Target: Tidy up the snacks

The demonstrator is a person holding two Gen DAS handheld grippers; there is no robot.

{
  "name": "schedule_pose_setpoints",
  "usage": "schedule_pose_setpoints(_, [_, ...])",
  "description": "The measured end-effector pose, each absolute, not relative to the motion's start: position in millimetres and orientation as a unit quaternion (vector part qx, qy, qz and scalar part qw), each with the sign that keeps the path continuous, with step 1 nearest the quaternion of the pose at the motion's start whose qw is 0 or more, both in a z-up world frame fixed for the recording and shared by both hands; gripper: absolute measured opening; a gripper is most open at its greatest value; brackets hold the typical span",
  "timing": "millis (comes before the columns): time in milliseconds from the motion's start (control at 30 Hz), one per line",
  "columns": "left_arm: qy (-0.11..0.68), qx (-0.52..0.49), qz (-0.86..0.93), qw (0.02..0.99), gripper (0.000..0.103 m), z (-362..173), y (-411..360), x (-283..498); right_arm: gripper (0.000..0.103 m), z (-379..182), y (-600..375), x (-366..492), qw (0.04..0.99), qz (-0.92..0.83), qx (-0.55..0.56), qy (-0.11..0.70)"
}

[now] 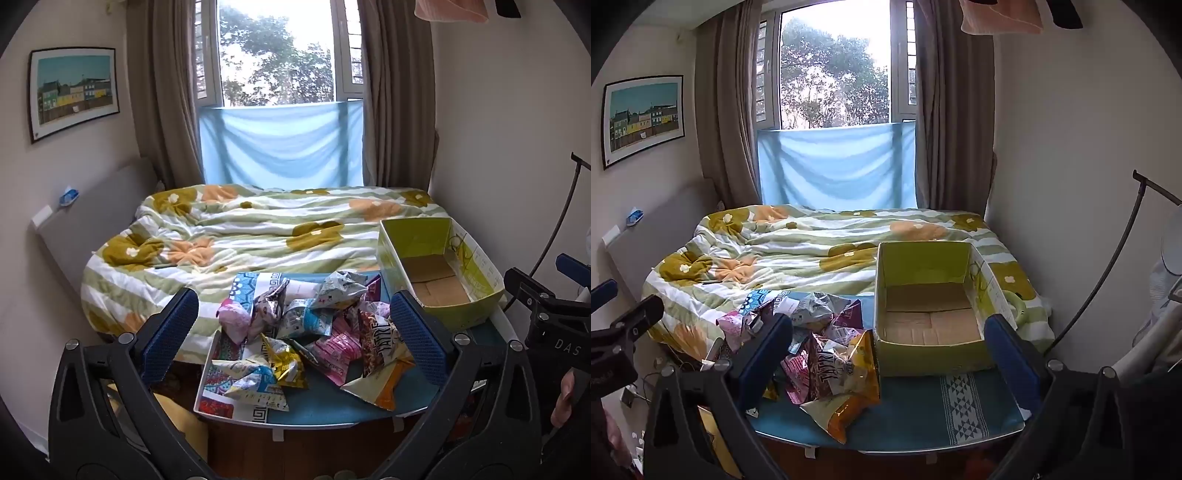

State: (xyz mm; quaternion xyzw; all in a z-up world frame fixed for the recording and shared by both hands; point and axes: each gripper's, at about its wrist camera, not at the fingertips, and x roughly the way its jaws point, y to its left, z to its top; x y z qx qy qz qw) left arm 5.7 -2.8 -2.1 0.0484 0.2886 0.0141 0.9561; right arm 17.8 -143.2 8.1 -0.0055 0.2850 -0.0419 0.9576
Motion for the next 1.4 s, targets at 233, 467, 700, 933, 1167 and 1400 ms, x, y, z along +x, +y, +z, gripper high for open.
schedule_pose_setpoints(233, [0.276,0.030,-0.002,0.961,0.102,3,0,4,0.103,8,-145,20,0.960,-0.049,-0.030,0.274])
schedule_pose_setpoints(467, [0.276,0.029,0.004,0.961,0.102,5,-7,1,0.103,8,-141,18,0.958,-0.040,-0.015,0.284])
schedule_pose_setpoints(700, [0.278,0.023,0.009,0.960,0.102,3,-4,3,0.103,4,-141,23,0.958,-0.033,-0.017,0.283])
schedule_pose_setpoints(933, [0.279,0.021,0.008,0.960,0.102,0,-1,6,0.103,2,-139,26,0.957,-0.033,-0.017,0.287])
schedule_pose_setpoints(1167, [0.279,0.021,0.006,0.960,0.102,-1,2,10,0.103,1,-140,27,0.957,-0.034,-0.017,0.287])
schedule_pose_setpoints(1400, [0.280,0.017,0.006,0.960,0.102,-3,11,14,0.103,1,-134,28,0.957,-0.033,-0.018,0.288])
